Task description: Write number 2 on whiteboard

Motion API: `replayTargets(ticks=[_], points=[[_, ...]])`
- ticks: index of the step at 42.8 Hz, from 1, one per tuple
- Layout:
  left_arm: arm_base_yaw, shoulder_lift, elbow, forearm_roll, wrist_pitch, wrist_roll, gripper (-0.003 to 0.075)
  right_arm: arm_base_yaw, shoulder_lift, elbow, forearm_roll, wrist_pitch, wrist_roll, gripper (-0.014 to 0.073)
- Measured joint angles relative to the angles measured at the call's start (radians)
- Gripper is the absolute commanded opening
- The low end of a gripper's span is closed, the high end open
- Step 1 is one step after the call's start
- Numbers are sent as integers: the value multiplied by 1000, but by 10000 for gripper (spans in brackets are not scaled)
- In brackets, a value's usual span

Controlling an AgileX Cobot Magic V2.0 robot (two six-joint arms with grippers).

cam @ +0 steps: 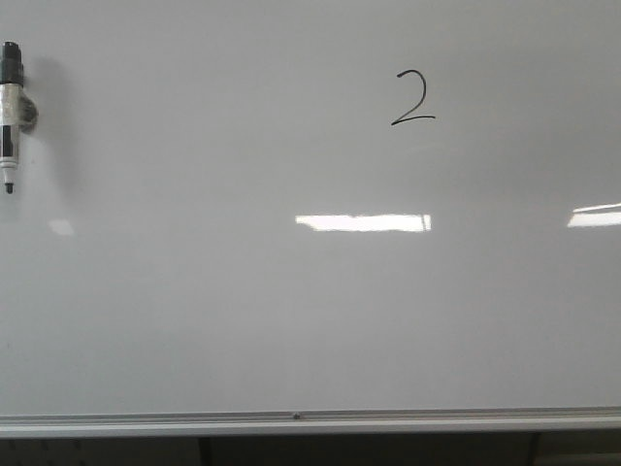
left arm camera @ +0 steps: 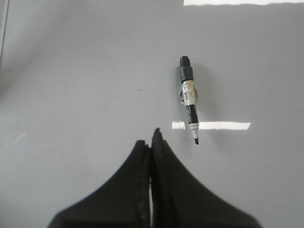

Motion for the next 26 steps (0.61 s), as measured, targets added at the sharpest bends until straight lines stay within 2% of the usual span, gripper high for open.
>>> replayTargets(ticks=[9, 14, 19, 26], points=[[0, 0, 0, 0, 0, 1, -20, -4, -6, 4, 0, -6, 0, -69], [0, 0, 0, 0, 0, 1, -20, -67, -76, 70, 0, -67, -12, -69], [0, 0, 0, 0, 0, 1, -20, -166, -206, 220, -14, -244, -17, -69], [0, 0, 0, 0, 0, 1, -20, -249, -371, 478, -31, -538, -20, -69]])
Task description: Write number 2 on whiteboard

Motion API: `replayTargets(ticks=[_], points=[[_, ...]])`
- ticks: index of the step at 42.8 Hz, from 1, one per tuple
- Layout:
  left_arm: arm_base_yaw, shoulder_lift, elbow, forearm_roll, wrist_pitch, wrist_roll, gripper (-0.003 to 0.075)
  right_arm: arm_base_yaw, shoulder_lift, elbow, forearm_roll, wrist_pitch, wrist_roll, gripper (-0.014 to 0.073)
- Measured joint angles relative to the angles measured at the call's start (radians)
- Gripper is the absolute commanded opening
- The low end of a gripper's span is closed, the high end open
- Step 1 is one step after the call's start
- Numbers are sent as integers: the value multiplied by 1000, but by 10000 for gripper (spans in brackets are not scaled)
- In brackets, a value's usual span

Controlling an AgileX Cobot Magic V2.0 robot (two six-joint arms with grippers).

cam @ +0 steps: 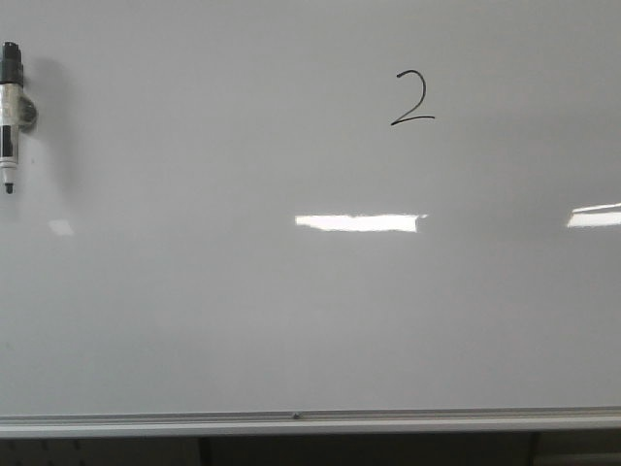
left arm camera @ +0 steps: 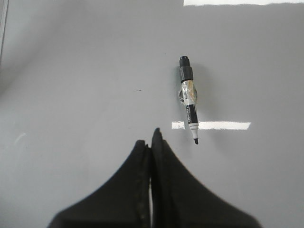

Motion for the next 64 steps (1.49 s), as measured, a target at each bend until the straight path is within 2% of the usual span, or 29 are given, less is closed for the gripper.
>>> replayTargets(ticks=[11, 21, 42, 53, 64], points=[[0, 0, 0, 0, 0, 0, -20, -19, -194, 348, -2, -360, -2, -69], [0, 0, 0, 0, 0, 0, -20, -19, -253, 538, -2, -598, -2, -69], [0, 0, 0, 0, 0, 0, -20, -20, -257, 547, -2, -638, -2, -69], [0, 0, 0, 0, 0, 0, -20, -16, -257, 547, -107, -638, 122, -69], [0, 0, 0, 0, 0, 0, -20, -5, -257, 547, -130, -638, 148, -69]])
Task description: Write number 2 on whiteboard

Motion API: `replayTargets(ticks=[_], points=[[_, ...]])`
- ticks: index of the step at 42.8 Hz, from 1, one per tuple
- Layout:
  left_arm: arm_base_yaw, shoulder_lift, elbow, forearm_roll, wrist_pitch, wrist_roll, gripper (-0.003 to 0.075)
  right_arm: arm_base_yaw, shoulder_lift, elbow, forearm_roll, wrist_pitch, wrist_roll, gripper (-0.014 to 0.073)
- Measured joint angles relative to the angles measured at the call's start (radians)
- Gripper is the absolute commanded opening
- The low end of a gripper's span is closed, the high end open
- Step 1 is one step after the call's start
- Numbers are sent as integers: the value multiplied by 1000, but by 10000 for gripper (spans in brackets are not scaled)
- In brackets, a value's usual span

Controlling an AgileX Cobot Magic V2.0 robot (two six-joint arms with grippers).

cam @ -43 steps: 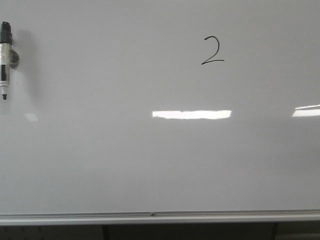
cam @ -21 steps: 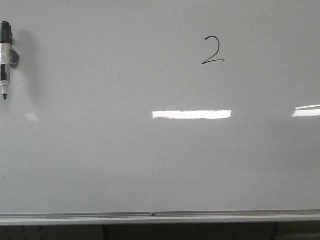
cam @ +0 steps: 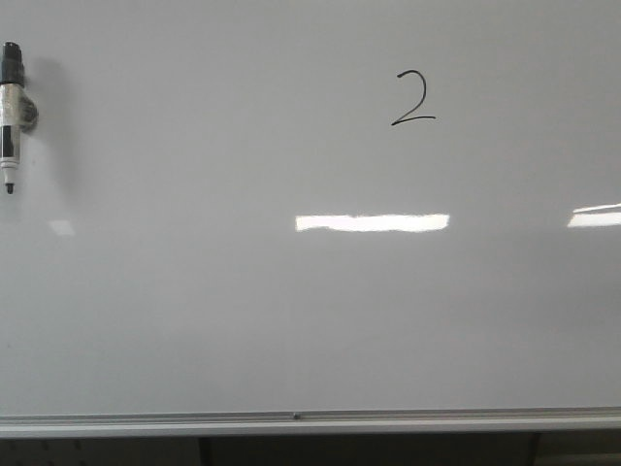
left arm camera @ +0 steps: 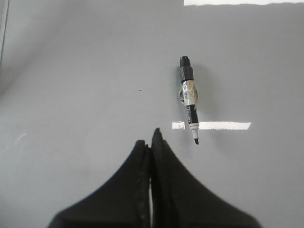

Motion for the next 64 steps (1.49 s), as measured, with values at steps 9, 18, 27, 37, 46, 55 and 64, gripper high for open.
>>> replayTargets(ticks=[9, 18, 27, 37, 46, 55, 64], points=[[0, 0, 0, 0, 0, 0, -20, 0, 0, 0, -1, 0, 0, -69], [0, 0, 0, 0, 0, 0, -20, 0, 0, 0, -1, -5, 0, -69], [0, 0, 0, 0, 0, 0, -20, 8, 0, 0, -1, -7, -12, -69], [0, 0, 0, 0, 0, 0, -20, 10, 0, 0, 2, -9, -42, -69], [0, 0, 0, 0, 0, 0, -20, 10, 0, 0, 4, -9, -42, -69], [0, 0, 0, 0, 0, 0, -20, 10, 0, 0, 4, -9, -42, -69], [0, 0, 0, 0, 0, 0, -20, 10, 0, 0, 4, -9, -42, -69]])
